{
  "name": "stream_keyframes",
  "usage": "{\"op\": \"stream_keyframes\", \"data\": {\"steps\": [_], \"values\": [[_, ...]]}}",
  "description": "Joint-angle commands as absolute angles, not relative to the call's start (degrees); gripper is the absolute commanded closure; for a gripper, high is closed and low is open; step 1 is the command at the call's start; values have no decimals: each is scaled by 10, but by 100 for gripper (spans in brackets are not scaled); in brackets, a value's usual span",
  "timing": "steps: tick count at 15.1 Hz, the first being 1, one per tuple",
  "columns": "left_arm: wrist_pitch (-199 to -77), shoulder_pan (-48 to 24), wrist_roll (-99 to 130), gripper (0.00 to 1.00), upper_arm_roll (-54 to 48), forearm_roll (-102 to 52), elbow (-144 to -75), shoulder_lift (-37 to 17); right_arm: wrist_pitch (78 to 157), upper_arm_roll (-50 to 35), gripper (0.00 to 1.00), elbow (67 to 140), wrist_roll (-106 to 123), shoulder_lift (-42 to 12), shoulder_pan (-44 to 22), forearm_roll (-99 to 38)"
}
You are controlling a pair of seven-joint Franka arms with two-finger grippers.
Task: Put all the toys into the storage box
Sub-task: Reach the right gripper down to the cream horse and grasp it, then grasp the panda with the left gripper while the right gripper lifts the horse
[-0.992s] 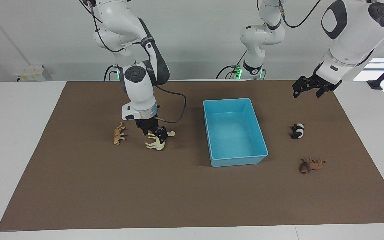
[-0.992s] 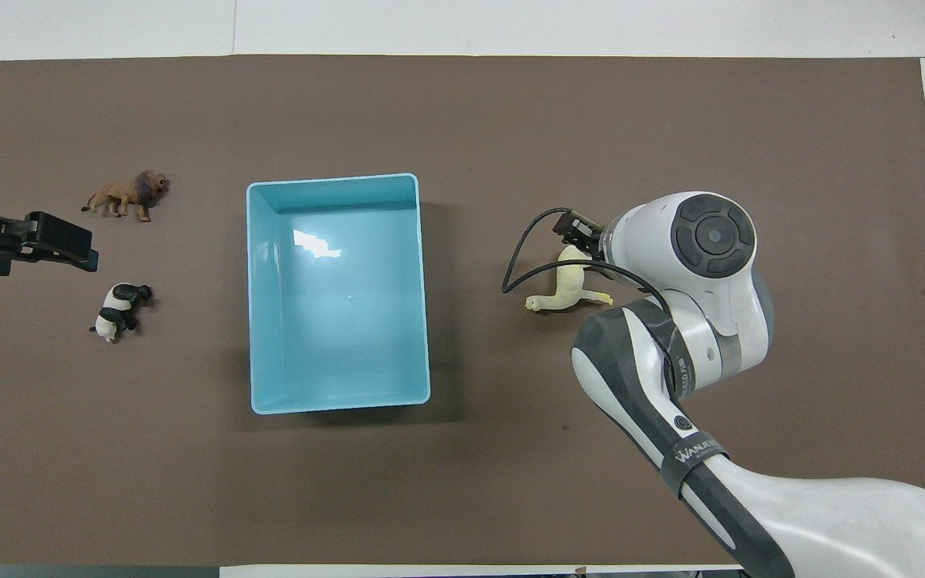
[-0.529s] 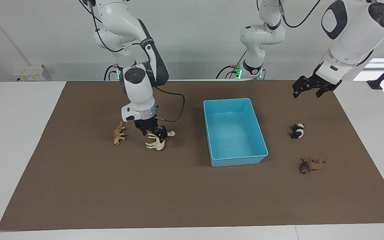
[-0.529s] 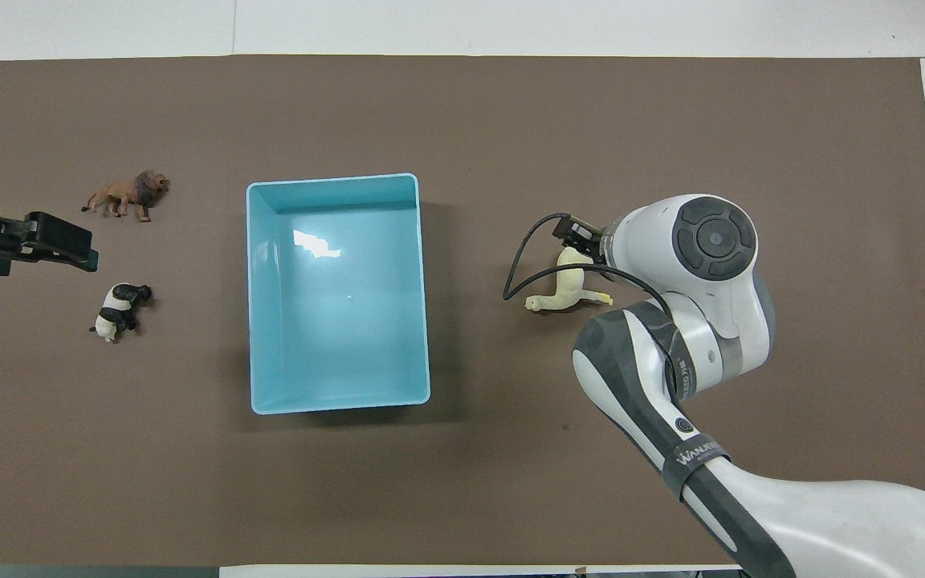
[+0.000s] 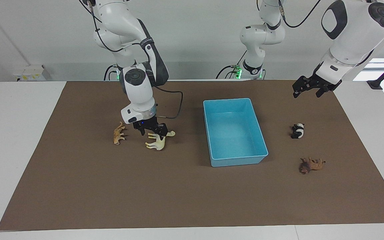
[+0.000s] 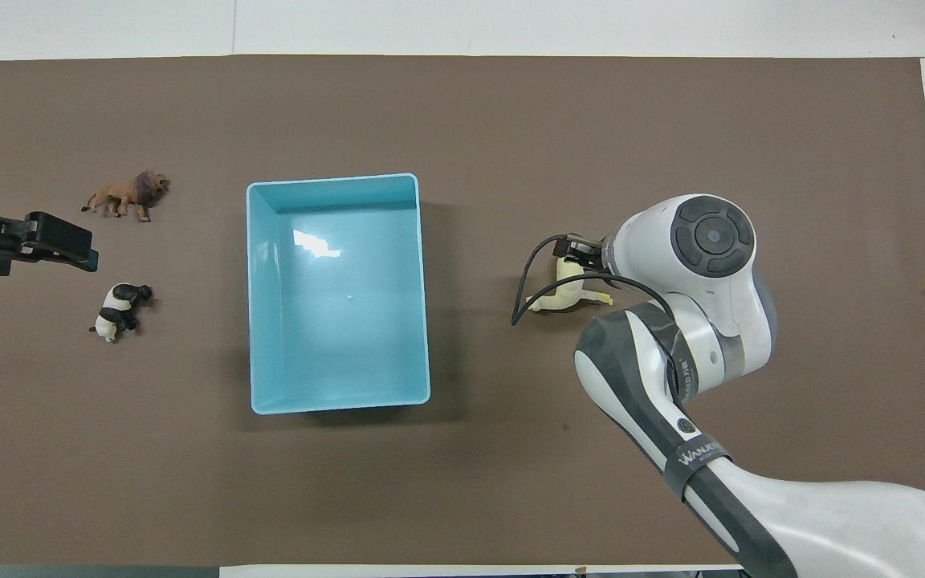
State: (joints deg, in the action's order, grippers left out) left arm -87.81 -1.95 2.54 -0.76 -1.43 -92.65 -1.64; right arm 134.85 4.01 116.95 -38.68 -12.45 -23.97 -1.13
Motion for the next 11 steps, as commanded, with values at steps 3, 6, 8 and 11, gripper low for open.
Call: {"op": "stream_keyframes", "data": {"steps": [3, 6, 8, 11], "values": [[-1081, 0, 35, 0, -8, -6, -1139, 65, 1387, 39, 0, 1185, -364, -148, -251, -8], [-1166, 46, -80, 0, -8, 18, -1182, 28, 1410, 39, 0, 1193, -357, -163, -252, -5], [-1244, 75, -124, 0, -7, 20, -1210, 5, 1419, 39, 0, 1197, -355, -168, -252, -4], [-1369, 102, -142, 0, -8, 20, -1252, -50, 1419, 39, 5, 1197, -355, -170, -252, -4]]}}
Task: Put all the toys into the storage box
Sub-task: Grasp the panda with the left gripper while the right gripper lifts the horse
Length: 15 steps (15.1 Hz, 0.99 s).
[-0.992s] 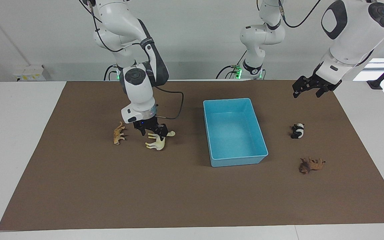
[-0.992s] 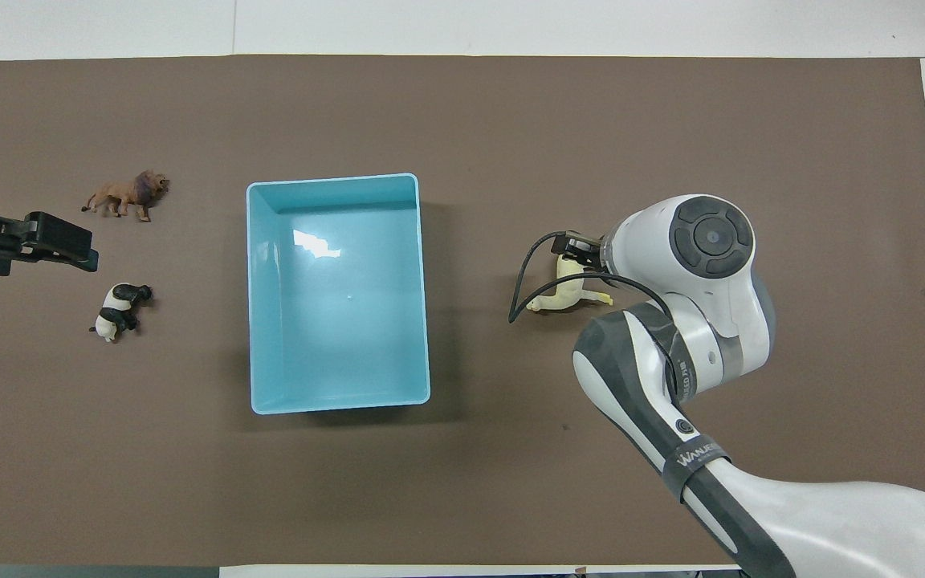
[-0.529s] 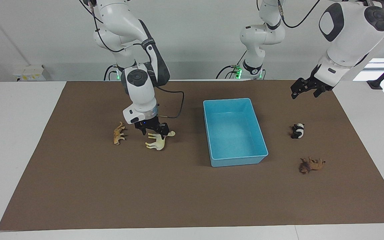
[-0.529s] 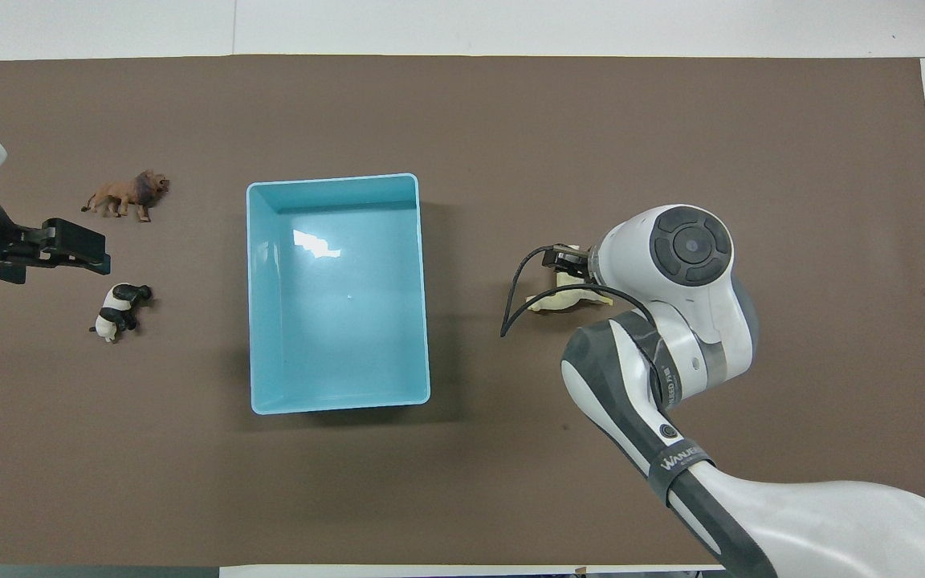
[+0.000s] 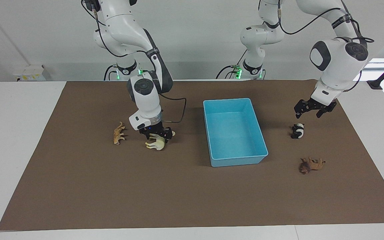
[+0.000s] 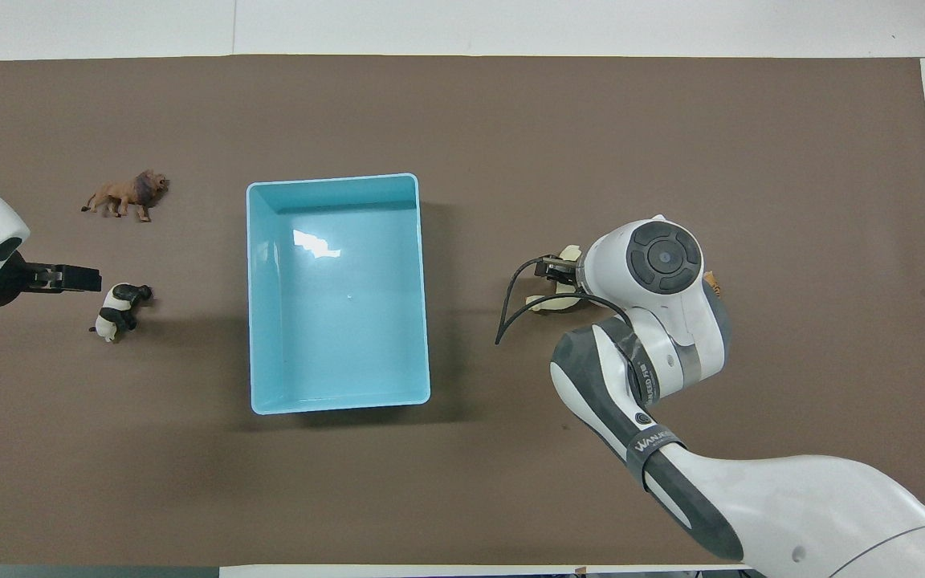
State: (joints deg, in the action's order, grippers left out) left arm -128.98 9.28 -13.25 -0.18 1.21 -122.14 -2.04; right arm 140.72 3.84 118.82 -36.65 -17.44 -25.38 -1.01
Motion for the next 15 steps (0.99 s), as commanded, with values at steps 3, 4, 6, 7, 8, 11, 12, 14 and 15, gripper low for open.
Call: {"op": "stream_keyframes", "data": {"steps": [3, 4, 6, 7, 8, 11, 12, 14, 15], "values": [[-1410, 102, -140, 0, -8, 21, -1274, -55, 1420, 39, 100, 1192, -354, -172, -250, -5], [-1411, 100, -140, 0, -8, 21, -1274, -65, 1420, 40, 100, 1189, -354, -172, -250, -4], [-1408, 93, -139, 0, -9, 21, -1276, -69, 1419, 40, 100, 1183, -351, -174, -248, 0], [-1409, 90, -139, 0, -9, 21, -1281, -69, 1419, 40, 100, 1180, -350, -174, -246, 4], [-1411, 89, -140, 0, -9, 21, -1288, -69, 1419, 40, 100, 1179, -350, -174, -246, 5], [-1434, 77, -142, 0, -8, 21, -1312, -82, 1397, 41, 100, 1158, -349, -173, -244, 5], [-1439, 76, -142, 0, -8, 21, -1312, -85, 1371, 43, 100, 1141, -348, -172, -243, 7], [-1443, 70, -140, 0, -8, 20, -1312, -98, 1294, 45, 100, 1086, -346, -164, -228, 24], [-1443, 71, -140, 11, -8, 20, -1310, -99, 1252, 44, 100, 1056, -345, -157, -218, 36]]}}
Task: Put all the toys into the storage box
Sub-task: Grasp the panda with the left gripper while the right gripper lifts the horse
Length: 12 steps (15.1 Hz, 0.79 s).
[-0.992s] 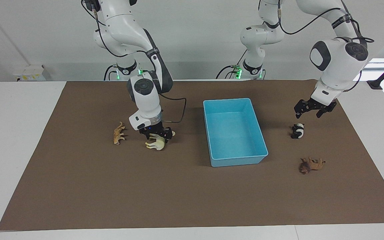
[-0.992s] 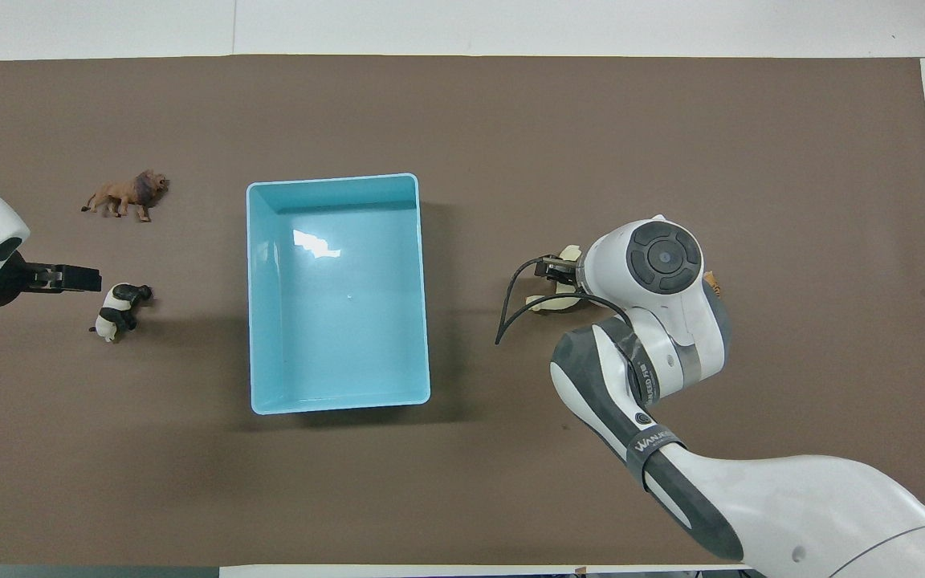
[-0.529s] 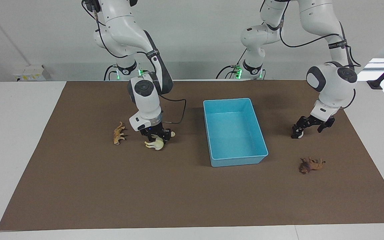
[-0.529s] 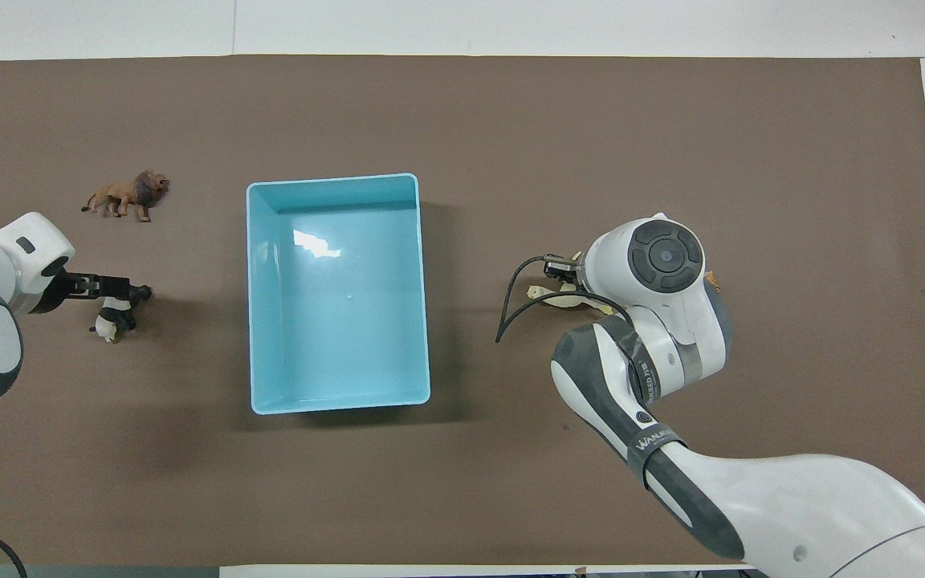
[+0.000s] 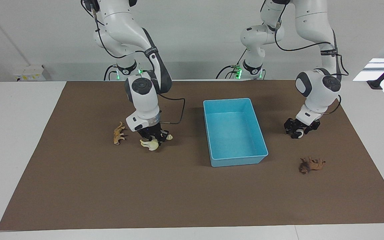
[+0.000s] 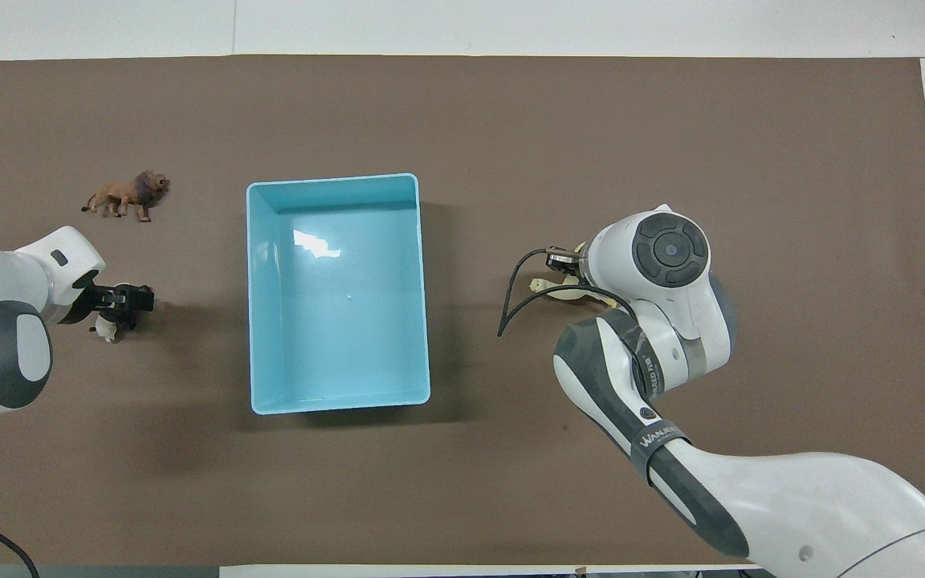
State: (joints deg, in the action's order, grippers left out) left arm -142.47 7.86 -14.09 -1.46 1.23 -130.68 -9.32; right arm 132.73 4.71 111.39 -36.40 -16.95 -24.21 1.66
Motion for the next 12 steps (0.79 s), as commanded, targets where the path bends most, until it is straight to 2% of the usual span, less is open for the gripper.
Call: {"op": "stream_keyframes", "data": {"steps": [1, 2, 4, 7, 10, 12], "values": [[-1436, 73, -140, 50, -7, 20, -1303, -99, 1217, 44, 100, 1027, -338, -151, -213, 42], [-1419, 76, -140, 99, -7, 20, -1289, -99, 1184, 45, 100, 1001, -326, -144, -206, 42], [-1344, 76, -109, 100, -7, 20, -1238, -104, 1124, 45, 100, 960, -304, -134, -196, 42], [-1241, 64, -29, 100, -11, 20, -1159, -98, 1084, 45, 100, 941, -287, -113, -185, 42], [-1097, 7, 73, 100, -14, 20, -1071, -86, 1064, 45, 100, 940, -269, -93, -178, 41], [-1033, -55, 187, 100, -16, 17, -1027, -76, 1061, 45, 100, 940, -266, -88, -177, 40]]}}
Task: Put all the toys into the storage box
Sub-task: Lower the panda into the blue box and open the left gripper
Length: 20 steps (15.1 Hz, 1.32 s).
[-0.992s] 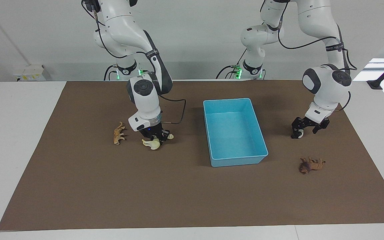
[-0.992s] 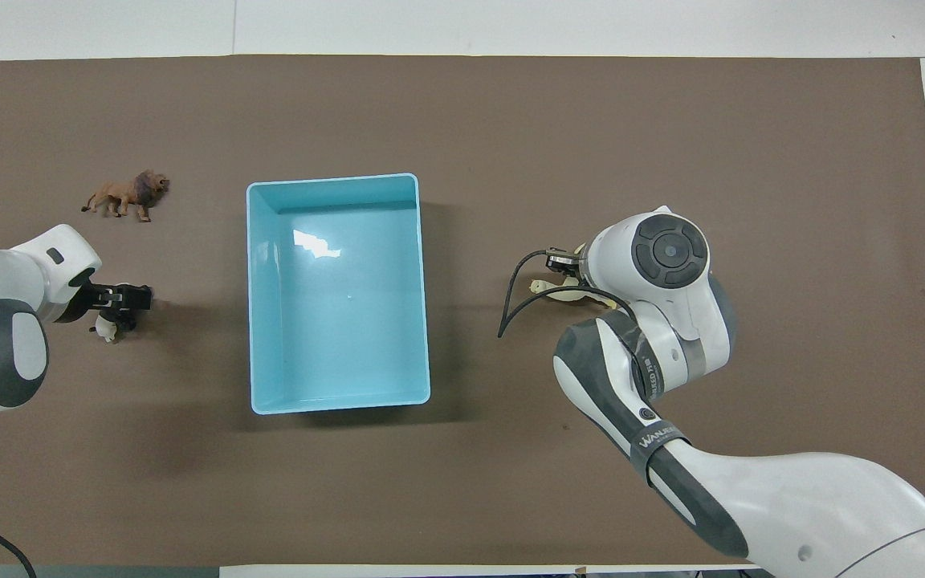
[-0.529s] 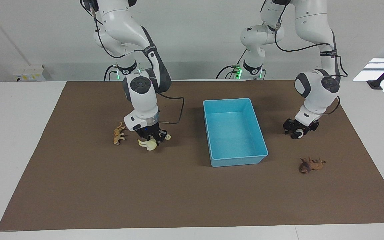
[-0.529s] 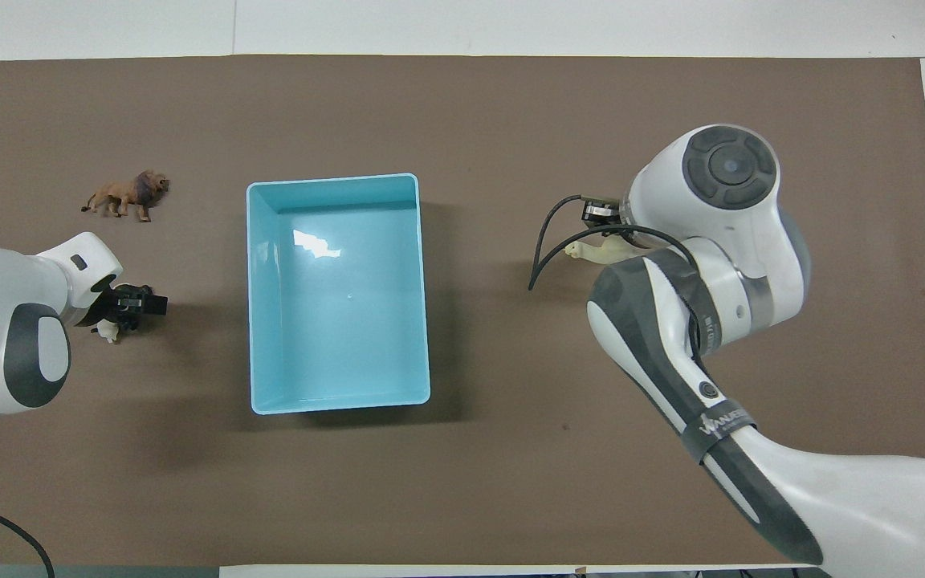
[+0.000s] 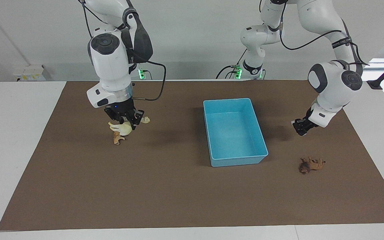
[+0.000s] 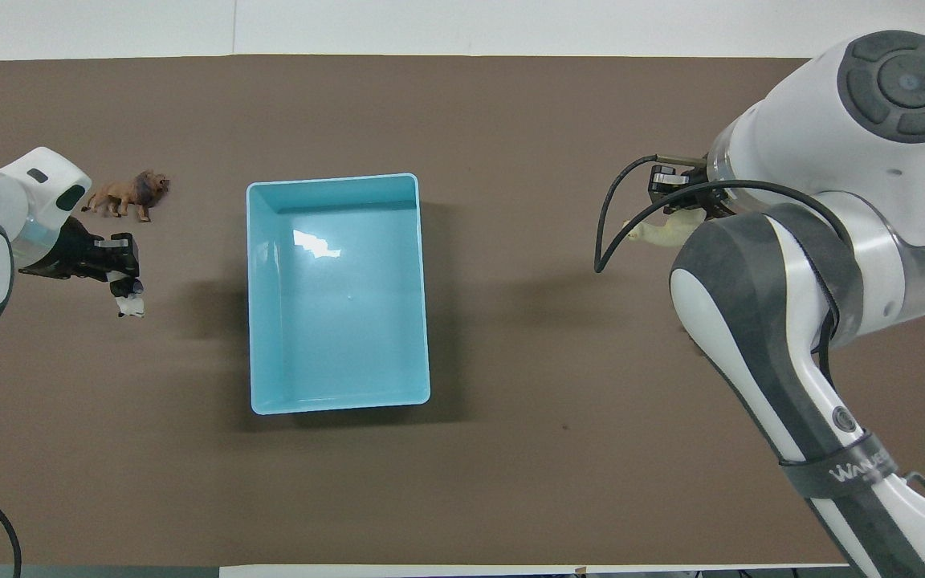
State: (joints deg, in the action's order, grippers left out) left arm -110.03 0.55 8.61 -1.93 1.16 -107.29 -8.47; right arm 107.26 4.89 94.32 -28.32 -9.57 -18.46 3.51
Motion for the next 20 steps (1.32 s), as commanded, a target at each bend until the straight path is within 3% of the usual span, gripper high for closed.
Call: {"op": "stream_keyframes", "data": {"steps": [1, 3, 5, 6, 7, 8, 11, 15, 20], "values": [[-1018, -88, 252, 100, -21, 15, -1017, -74, 1061, 45, 100, 940, -266, -86, -177, 40], [-1049, -149, 372, 100, -27, 15, -1030, -69, 1061, 45, 100, 940, -266, -83, -177, 40], [-1122, -189, 423, 100, -28, 15, -1098, -44, 1061, 45, 100, 940, -266, -83, -177, 36], [-1148, -199, 427, 72, -27, 15, -1126, -33, 1061, 45, 100, 940, -266, -83, -177, 35], [-1151, -200, 428, 11, -27, 15, -1135, -29, 1061, 45, 100, 940, -266, -83, -177, 34], [-1143, -198, 428, 0, -26, 15, -1129, -30, 1061, 44, 100, 940, -266, -83, -178, 33], [-1104, -148, 421, 0, -17, 19, -1098, -32, 1063, 42, 100, 939, -267, -83, -179, 31], [-1199, 15, 396, 0, -18, 22, -1115, -39, 1055, 38, 100, 908, -321, -92, -220, -7], [-1362, 78, 580, 0, -17, 18, -1109, -131, 1047, 40, 100, 753, -459, -219, -354, -4]]}}
